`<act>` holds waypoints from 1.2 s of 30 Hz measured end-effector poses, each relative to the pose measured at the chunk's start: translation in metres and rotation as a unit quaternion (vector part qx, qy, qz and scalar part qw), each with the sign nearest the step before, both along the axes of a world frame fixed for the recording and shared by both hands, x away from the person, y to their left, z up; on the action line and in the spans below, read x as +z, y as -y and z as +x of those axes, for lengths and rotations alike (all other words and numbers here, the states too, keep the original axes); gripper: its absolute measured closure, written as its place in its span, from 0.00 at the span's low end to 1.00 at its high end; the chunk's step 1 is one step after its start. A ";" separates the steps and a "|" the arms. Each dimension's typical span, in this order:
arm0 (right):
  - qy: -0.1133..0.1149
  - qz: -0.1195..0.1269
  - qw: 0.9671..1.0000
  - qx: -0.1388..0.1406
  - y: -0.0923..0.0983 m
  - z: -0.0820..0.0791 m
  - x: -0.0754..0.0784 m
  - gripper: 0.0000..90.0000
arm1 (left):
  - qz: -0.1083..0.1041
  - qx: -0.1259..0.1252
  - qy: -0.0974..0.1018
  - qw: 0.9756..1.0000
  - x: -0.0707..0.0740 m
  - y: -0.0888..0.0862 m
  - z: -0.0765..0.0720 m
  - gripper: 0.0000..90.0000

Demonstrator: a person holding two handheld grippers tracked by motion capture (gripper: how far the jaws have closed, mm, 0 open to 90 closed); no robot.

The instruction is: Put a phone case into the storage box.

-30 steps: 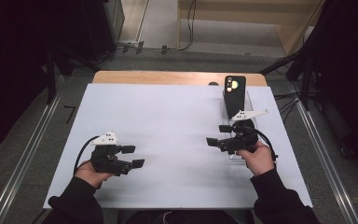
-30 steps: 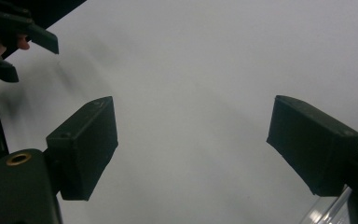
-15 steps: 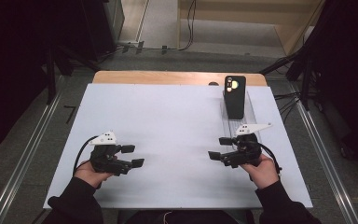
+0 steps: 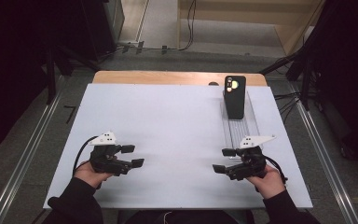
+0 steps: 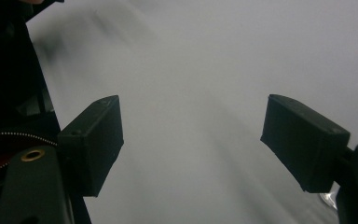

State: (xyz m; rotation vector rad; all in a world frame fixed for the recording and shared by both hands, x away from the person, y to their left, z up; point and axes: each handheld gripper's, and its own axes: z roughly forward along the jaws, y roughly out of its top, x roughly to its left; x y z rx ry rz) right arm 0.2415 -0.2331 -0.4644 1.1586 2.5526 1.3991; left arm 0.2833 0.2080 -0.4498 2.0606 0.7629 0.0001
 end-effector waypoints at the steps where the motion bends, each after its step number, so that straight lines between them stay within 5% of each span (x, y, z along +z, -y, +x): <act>1: 0.000 -0.004 1.000 -0.001 0.001 -0.002 -0.001 0.21 | -0.001 0.000 0.001 1.000 0.000 0.000 0.000 0.31; 16: -0.002 -0.024 1.000 -0.014 0.011 -0.017 -0.014 0.20 | -0.005 0.004 -0.004 1.000 -0.004 -0.003 -0.006 0.31; 36: -0.005 -0.030 0.999 -0.020 0.016 -0.017 -0.019 0.20 | -0.001 0.000 -0.007 1.000 -0.006 -0.003 -0.006 0.31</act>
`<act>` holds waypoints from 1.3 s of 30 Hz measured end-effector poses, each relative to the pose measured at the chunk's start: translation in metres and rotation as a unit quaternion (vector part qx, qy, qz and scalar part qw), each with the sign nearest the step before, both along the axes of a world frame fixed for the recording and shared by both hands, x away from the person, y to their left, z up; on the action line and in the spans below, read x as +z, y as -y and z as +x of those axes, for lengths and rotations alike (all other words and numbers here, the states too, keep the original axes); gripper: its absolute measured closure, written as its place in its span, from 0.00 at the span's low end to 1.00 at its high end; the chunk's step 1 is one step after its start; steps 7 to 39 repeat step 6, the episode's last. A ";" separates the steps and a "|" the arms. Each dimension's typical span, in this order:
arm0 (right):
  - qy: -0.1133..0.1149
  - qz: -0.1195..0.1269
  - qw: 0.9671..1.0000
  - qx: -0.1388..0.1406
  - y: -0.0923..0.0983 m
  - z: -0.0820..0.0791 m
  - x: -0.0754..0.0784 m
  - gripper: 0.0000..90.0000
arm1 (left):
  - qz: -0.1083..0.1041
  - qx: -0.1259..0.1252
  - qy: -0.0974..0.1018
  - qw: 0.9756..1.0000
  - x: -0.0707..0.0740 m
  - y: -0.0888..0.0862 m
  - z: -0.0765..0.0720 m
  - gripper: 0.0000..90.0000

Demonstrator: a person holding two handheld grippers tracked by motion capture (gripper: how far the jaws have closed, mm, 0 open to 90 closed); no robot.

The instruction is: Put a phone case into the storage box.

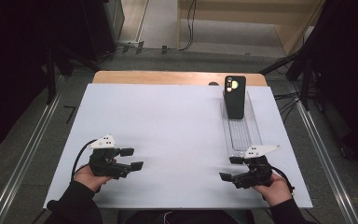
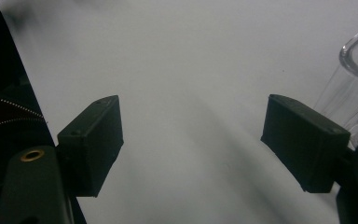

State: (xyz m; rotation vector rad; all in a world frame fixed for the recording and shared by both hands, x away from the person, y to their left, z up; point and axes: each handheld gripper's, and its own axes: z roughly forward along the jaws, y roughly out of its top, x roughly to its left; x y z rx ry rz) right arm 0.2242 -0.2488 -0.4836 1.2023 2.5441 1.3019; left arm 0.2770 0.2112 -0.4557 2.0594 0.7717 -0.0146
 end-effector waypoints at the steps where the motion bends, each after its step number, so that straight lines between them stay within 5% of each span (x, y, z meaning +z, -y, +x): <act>1: 0.000 -0.002 1.000 0.000 0.000 0.000 0.000 0.20 | 0.000 0.000 0.000 1.000 0.000 0.000 0.000 0.31; 39: 0.001 -0.002 1.000 -0.002 0.002 0.001 0.000 0.20 | -0.001 0.000 -0.001 1.000 0.000 0.000 0.000 0.31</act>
